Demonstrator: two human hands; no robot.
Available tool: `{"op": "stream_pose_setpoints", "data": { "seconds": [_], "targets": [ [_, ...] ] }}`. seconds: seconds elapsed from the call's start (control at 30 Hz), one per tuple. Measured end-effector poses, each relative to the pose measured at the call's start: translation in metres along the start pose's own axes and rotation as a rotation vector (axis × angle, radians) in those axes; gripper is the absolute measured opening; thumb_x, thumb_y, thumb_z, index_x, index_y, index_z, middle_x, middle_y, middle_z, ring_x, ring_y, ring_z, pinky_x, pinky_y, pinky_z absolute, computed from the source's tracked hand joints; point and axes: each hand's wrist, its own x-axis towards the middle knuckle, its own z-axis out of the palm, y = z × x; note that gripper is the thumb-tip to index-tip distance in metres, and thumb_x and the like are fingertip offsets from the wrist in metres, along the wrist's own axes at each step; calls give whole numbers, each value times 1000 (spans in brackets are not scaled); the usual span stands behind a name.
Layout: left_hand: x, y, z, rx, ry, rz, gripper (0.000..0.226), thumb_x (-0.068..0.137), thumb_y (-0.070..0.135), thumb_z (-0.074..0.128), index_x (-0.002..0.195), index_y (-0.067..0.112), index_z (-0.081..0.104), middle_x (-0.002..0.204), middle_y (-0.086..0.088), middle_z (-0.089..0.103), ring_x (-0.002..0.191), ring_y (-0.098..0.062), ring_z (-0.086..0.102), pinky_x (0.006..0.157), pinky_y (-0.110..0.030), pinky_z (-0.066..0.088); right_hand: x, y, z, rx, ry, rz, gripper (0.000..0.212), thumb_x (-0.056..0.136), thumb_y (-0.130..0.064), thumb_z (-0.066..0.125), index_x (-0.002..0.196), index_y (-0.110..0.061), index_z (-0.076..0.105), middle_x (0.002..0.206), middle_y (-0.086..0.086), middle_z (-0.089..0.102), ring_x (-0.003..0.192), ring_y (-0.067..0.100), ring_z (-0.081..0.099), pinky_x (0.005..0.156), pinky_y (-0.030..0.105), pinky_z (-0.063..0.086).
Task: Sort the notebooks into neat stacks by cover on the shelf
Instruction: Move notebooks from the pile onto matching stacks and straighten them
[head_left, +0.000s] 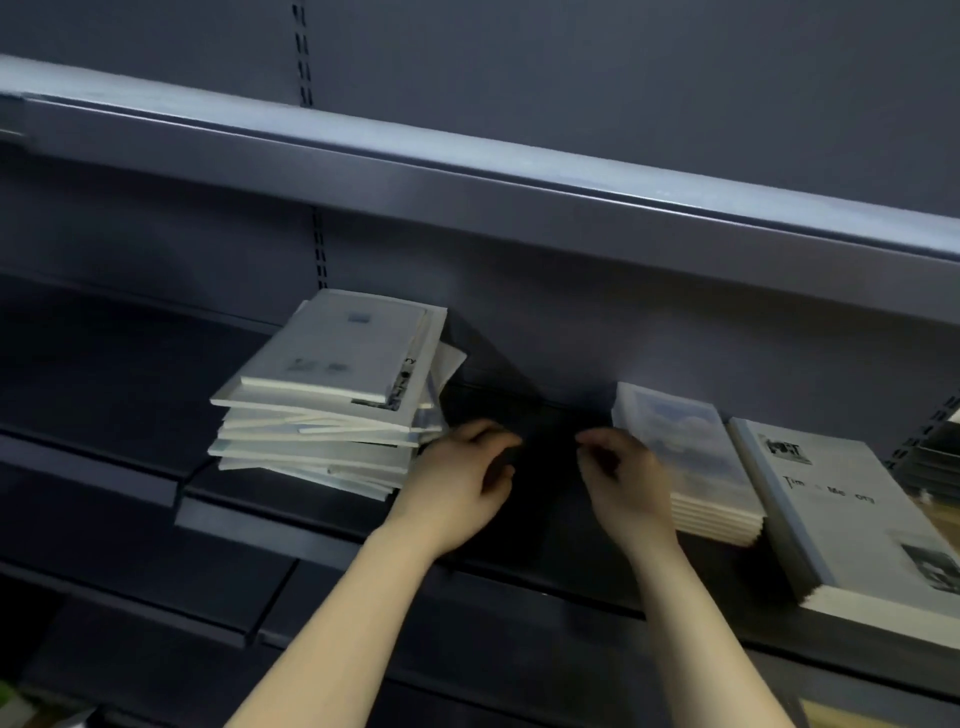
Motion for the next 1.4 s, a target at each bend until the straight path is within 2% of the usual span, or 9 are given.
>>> {"op": "stream_pose_setpoints", "data": {
  "seconds": [0.17,0.3,0.5,0.63,0.8,0.9,1.03,1.2,1.4],
  "targets": [
    [-11,-32,-54,-294,108,21,30,88,15,61,117,21,64,115,4,60,99,-7,61,87,-23,50,0,-57,49,198,-54,27,17,92,-22,59,95,-37,68,89,-28,60,80,-29,50,65,-8,34],
    [-17,-54,-89,-476,177,4,26,86,17,59,109,27,66,101,15,66,92,3,62,77,-9,45,2,-94,82,283,-66,8,26,95,-18,53,90,-42,64,88,-29,62,84,-25,52,64,-6,38],
    [-15,-110,-127,-94,232,-83,24,88,21,59,112,24,65,107,9,65,93,-9,62,76,-28,51,6,-123,116,273,-24,4,13,94,-27,57,97,-30,69,98,-9,66,86,-3,60,71,11,43],
    [-13,-134,-138,178,290,-171,26,86,31,60,111,25,65,109,6,65,96,-21,60,66,-30,46,8,-128,122,257,19,13,14,93,-28,58,84,-38,63,93,-6,66,84,0,59,70,13,42],
    [-5,-140,-138,217,-17,-173,58,82,70,40,132,40,48,145,11,40,134,-21,33,103,-42,26,10,-128,120,236,35,38,13,95,-28,55,90,-36,62,86,-21,62,79,-16,56,61,2,38],
    [-1,-133,-132,244,-141,-136,82,69,88,16,138,48,33,151,20,28,140,-17,24,108,-43,22,10,-126,117,253,46,35,16,95,-30,53,85,-34,64,81,-19,65,78,-15,57,57,5,40],
    [0,-120,-128,346,-95,-112,84,64,92,26,131,44,43,140,18,43,128,-16,38,100,-42,30,11,-119,117,310,52,75,19,96,-34,52,86,-28,67,83,-10,68,77,-1,62,64,16,43],
    [-5,-104,-116,346,-6,-42,59,67,74,55,110,33,54,112,15,53,104,-14,51,86,-31,40,11,-109,116,383,115,144,21,97,-36,49,85,-35,66,83,-9,67,77,6,63,69,26,47],
    [-1,-100,-125,395,-8,48,53,76,69,51,113,33,63,107,12,59,91,-14,60,68,-26,46,7,-95,110,441,100,231,26,97,-43,45,88,-36,67,81,-7,69,68,7,63,58,21,43]
  ]
}}
